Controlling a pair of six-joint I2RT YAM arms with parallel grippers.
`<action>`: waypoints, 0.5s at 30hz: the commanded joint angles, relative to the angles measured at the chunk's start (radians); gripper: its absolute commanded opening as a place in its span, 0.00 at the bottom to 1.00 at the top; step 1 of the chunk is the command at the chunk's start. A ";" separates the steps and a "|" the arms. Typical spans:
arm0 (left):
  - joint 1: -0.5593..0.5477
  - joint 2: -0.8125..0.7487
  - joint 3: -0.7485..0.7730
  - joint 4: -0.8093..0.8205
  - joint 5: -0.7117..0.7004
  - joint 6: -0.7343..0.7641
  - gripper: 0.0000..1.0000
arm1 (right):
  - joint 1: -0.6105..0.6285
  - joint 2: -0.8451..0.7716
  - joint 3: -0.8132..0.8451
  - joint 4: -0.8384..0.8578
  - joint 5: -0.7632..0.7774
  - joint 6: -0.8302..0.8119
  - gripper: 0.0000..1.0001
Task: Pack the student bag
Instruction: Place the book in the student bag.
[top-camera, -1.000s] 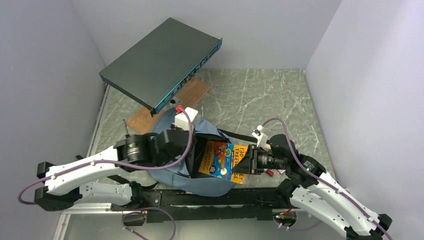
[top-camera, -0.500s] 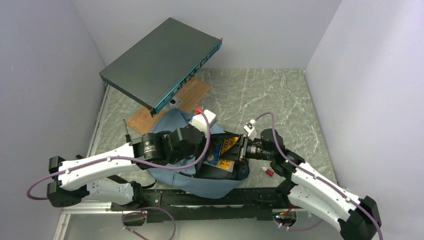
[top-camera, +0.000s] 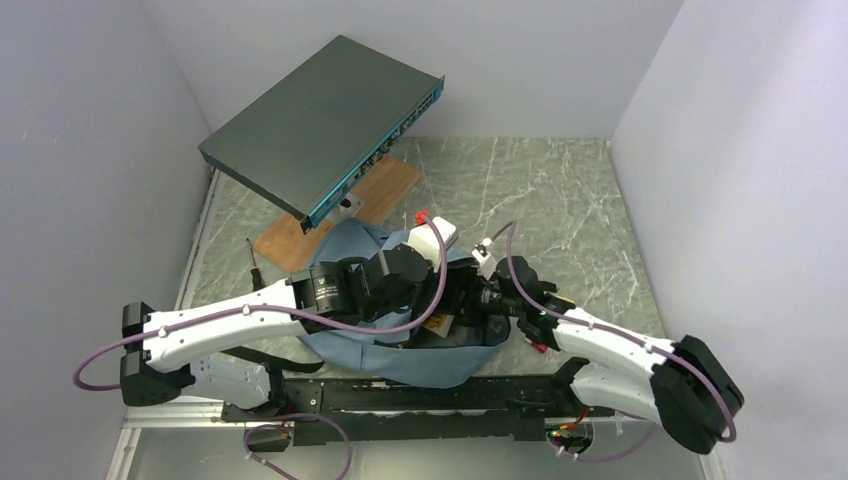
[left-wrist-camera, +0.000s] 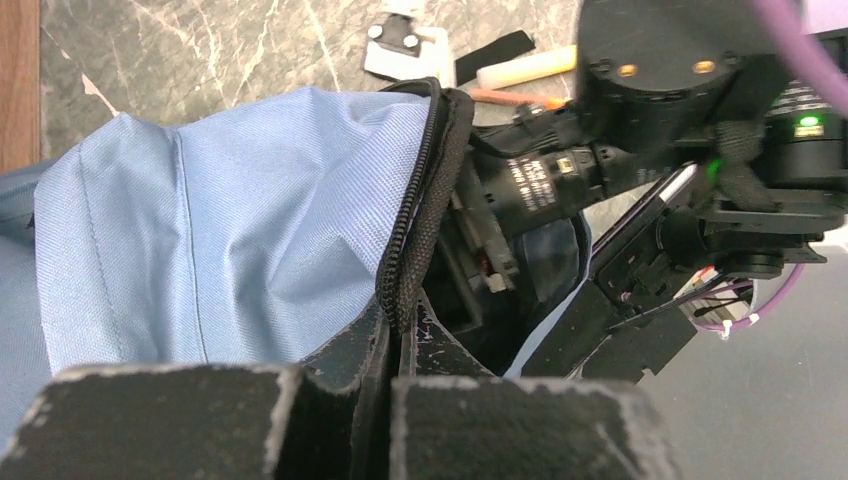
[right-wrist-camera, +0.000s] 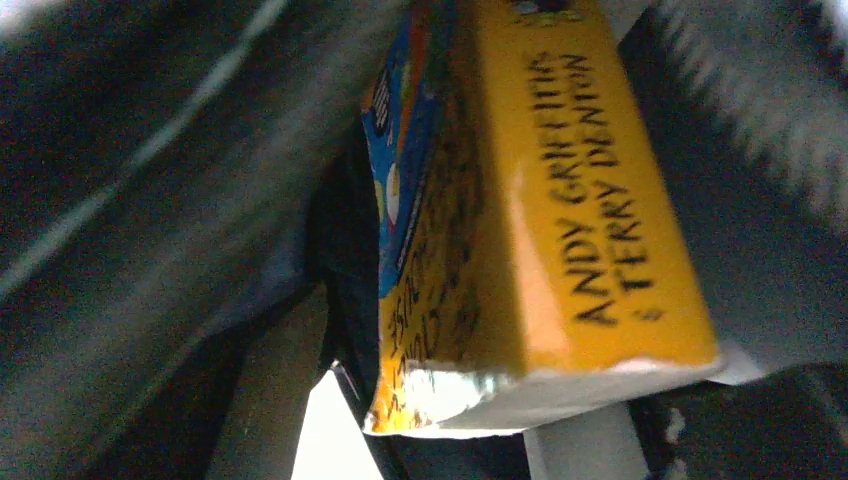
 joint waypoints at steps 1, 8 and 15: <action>-0.005 -0.052 -0.020 0.118 -0.047 -0.027 0.00 | -0.005 -0.143 -0.028 -0.066 0.073 -0.148 0.73; -0.005 -0.049 -0.035 0.108 -0.051 -0.032 0.00 | -0.061 -0.257 -0.109 -0.099 0.100 -0.124 0.65; -0.005 -0.063 -0.044 0.114 -0.041 -0.032 0.00 | -0.026 -0.094 -0.116 0.244 -0.023 -0.087 0.00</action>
